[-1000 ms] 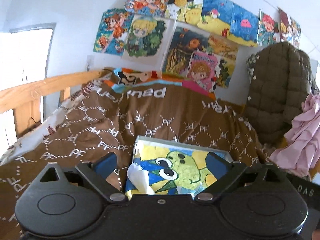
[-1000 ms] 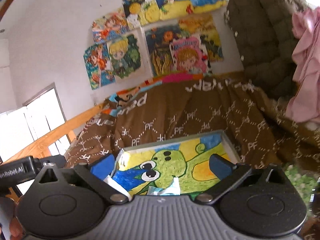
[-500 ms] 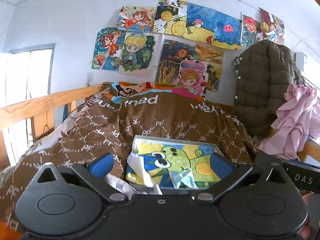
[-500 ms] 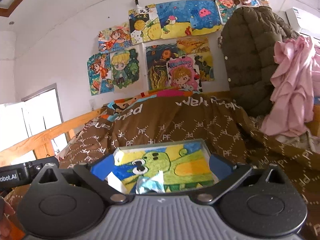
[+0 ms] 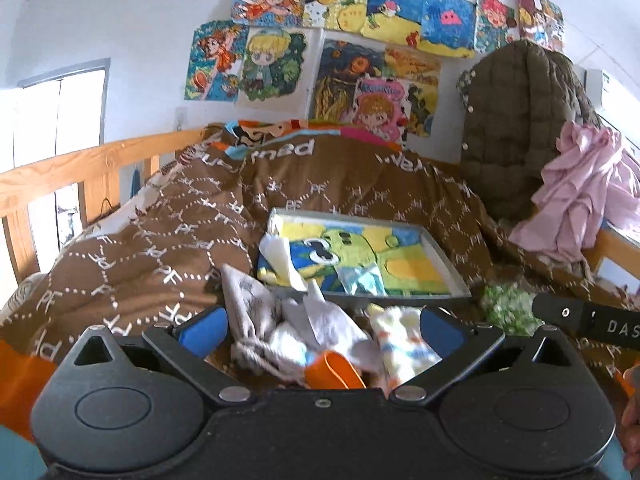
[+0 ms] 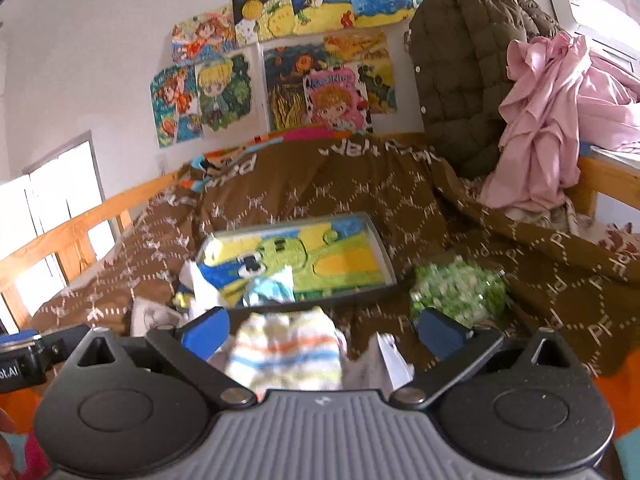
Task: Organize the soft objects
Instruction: 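Move the left tool to the orange strap while the right tool approaches the striped towel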
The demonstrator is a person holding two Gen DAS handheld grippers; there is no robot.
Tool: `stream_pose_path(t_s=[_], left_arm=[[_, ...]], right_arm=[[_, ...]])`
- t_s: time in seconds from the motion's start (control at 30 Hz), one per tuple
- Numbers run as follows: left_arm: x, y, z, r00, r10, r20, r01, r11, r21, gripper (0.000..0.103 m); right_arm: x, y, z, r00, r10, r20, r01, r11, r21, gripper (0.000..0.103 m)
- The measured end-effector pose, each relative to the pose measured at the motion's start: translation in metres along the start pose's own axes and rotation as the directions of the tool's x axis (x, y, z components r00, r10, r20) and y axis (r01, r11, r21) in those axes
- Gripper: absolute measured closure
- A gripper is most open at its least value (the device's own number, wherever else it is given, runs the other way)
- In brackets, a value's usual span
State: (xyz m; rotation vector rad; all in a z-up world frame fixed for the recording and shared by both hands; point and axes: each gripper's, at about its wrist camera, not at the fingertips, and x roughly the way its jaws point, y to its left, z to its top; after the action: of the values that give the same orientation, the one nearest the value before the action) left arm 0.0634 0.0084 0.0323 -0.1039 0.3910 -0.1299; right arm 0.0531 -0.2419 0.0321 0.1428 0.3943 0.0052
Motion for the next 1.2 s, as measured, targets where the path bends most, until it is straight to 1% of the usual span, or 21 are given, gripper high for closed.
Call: stream_pose_path(t_s=[0.1,0.17,0.33,0.5,0.7,1.0,1.13,1.2], left_arm=[[-0.007,-0.002,-0.008,1.0,-0.009,-0.027,0.01,1.0,0.024,0.001],[-0.009,-0.004,-0.014,0.998,-0.012,-0.062,0.014,0.999,0.039,0.001],[-0.007,-0.004,-0.023,0.991,-0.01,-0.132,0.016,0.999,0.046,0.001],[-0.003,-0.008,-0.029,0.986,-0.002,-0.168,0.016,0.997,0.082,0.001],[0.005,-0.013,-0.034,0.976,0.01,-0.219,0.014,0.994,0.11,0.001],[0.019,-0.015,-0.041,0.953,0.013,-0.302,0.023,0.993,0.115,0.001],[0.027,-0.016,-0.045,0.938,0.013,-0.347,0.028,0.993,0.115,0.001],[0.031,-0.014,-0.047,0.93,0.002,-0.368,0.038,0.994,0.102,0.001]], right_arm=[[-0.006,0.001,-0.008,0.999,-0.007,-0.036,0.007,1.0,-0.009,0.0],[-0.008,0.003,-0.013,0.998,-0.012,-0.059,0.011,1.0,-0.016,0.0],[-0.011,0.009,-0.02,0.996,-0.018,-0.091,0.013,0.999,-0.047,0.0],[-0.008,0.011,-0.022,0.994,-0.02,-0.112,0.013,0.998,-0.065,0.0],[0.0,0.01,-0.024,0.986,-0.027,-0.164,0.016,0.998,-0.067,0.0],[0.014,0.01,-0.03,0.968,-0.04,-0.249,0.021,0.997,-0.079,0.0],[0.025,0.007,-0.032,0.952,-0.005,-0.307,-0.013,0.998,-0.056,0.0],[0.03,0.005,-0.033,0.944,0.009,-0.33,-0.022,0.999,-0.034,0.0]])
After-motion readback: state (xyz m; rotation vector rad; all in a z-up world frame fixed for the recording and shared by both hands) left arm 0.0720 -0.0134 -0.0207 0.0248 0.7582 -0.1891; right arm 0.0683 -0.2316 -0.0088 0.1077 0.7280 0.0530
